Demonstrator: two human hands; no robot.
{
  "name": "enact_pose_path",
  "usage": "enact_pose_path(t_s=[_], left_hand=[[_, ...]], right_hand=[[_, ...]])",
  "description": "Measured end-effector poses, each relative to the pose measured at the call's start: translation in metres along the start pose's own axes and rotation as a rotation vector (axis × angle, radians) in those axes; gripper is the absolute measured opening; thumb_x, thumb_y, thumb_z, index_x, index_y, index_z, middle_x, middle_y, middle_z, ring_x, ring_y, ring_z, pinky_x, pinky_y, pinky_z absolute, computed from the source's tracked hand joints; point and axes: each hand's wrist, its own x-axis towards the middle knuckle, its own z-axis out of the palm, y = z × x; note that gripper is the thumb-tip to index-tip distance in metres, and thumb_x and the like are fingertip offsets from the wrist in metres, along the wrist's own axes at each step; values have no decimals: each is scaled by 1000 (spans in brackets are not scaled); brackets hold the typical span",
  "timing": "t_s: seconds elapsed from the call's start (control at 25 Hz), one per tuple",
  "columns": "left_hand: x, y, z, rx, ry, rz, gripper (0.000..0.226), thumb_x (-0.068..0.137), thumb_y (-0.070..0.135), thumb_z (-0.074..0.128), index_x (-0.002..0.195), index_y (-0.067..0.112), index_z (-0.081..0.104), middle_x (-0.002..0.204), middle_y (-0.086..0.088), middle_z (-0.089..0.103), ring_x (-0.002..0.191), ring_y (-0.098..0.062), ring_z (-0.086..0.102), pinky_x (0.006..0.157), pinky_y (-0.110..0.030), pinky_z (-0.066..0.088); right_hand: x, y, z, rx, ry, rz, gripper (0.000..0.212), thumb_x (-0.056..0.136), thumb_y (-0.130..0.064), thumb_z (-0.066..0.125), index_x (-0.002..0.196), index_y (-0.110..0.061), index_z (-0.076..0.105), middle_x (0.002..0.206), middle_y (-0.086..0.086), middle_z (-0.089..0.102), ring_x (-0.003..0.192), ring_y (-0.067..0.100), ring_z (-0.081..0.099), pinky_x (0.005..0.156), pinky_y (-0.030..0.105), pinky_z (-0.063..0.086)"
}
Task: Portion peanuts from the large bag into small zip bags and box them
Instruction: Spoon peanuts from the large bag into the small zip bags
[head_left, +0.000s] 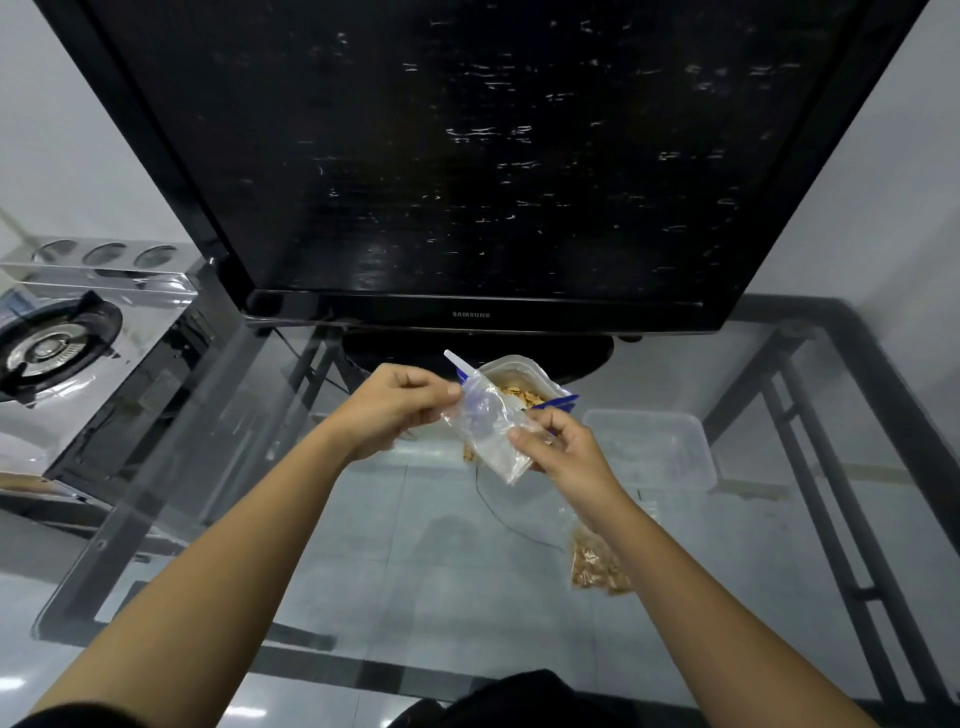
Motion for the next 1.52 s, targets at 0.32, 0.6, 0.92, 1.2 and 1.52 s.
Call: enact_pose_path(t_s=[0.32,0.6,0.92,1.2,1.52], left_hand=[[7,-47,3,114,69,-87,11,80,2,69,76,11,68,61,8,69,59,1,59,61,-14,45],[0,-96,18,168,82,-127,11,83,6,66,76,16,66,73,-2,67,72,-11,58,68,-19,47],[-12,-163,18,651,280,-293,23,84,24,65,102,11,57,98,-10,65,85,-23,59,72,-29,44],[-8,-103,44,228,218,-202,24,93,28,52,108,12,62,108,-5,65,97,-20,63,77,-25,49],[-16,-57,74,-534,-62,-130,21,90,-1,49,104,4,64,84,-5,71,76,-14,67,77,-25,57]], right_hand=[[1,21,-3,-9,45,49,20,78,-11,71,87,-19,54,65,-4,59,61,7,57,64,21,45],[-11,50,-10,-355,75,167,25,67,-34,80,72,-16,64,60,-6,54,58,11,49,60,27,43],[-30,53,-29,-336,221,130,18,80,-18,69,75,-25,52,84,-6,58,79,15,55,64,24,44],[-38,12,-29,21,65,37,14,84,-10,64,83,-22,57,101,-1,63,83,9,58,58,18,51],[-34,-8,-22,154,22,-24,26,85,1,58,77,-24,60,94,3,68,73,9,62,62,21,51]])
